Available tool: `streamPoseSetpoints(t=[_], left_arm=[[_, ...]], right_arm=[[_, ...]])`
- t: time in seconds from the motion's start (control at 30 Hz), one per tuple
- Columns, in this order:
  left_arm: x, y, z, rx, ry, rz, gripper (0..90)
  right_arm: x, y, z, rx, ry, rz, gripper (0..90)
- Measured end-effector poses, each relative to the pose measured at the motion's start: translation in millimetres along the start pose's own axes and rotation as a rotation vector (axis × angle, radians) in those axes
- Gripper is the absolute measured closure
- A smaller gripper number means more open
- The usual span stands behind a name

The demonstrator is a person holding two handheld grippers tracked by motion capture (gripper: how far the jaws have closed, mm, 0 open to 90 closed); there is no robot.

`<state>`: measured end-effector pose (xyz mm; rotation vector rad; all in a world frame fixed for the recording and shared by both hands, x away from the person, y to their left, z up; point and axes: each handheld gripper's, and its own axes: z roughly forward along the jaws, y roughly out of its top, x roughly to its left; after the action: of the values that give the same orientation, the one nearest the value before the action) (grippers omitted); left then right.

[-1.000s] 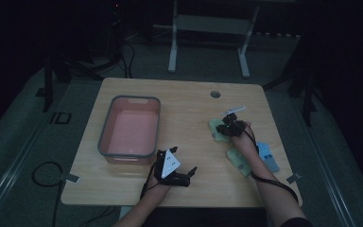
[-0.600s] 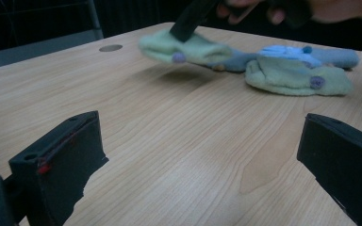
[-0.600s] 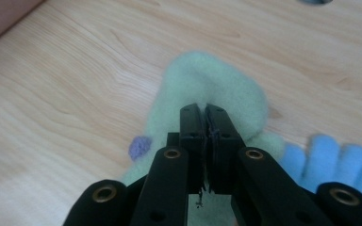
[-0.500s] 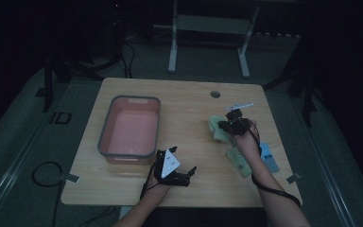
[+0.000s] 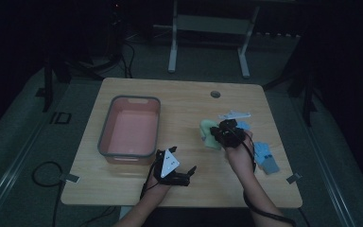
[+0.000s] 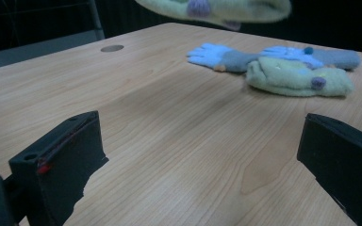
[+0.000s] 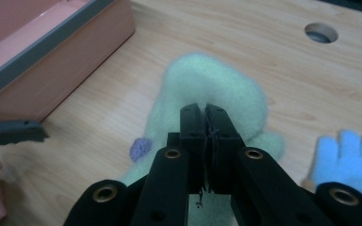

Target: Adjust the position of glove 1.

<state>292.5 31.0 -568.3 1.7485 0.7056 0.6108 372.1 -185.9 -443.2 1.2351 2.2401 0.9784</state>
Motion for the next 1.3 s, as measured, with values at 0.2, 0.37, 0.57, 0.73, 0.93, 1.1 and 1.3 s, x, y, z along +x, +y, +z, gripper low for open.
streamPoseSetpoints(t=[0.2,0.37,0.57,0.73,0.93,1.1,1.3], left_arm=[[-0.6,-0.1,-0.1,-0.001,-0.002,0.006,1.3],[-0.9,-0.1,0.0,-0.001,-0.001,0.006,1.3],[-1.2,-0.1,0.0,-0.001,0.000,0.007,1.3],[-1.3,-0.1,0.0,-0.002,-0.001,0.007,1.3],[-1.1,-0.1,0.0,-0.001,-0.003,0.007,1.3],[-1.1,-0.1,0.0,-0.002,-0.004,0.007,1.3],[-1.0,-0.1,0.0,-0.001,-0.004,0.006,1.3]], right_arm=[[14.2,-19.5,8.5,0.034,-0.008,0.004,86.9],[15.7,-40.4,22.5,0.075,0.008,0.056,86.9],[22.4,-51.9,34.1,0.090,-0.014,0.069,86.7],[25.0,-57.6,49.7,0.120,-0.037,0.049,86.0],[20.9,-72.0,66.3,0.150,-0.009,0.070,76.7],[18.9,-69.0,63.1,0.131,-0.006,0.070,70.2],[11.4,-59.8,48.0,0.084,-0.013,0.032,67.5]])
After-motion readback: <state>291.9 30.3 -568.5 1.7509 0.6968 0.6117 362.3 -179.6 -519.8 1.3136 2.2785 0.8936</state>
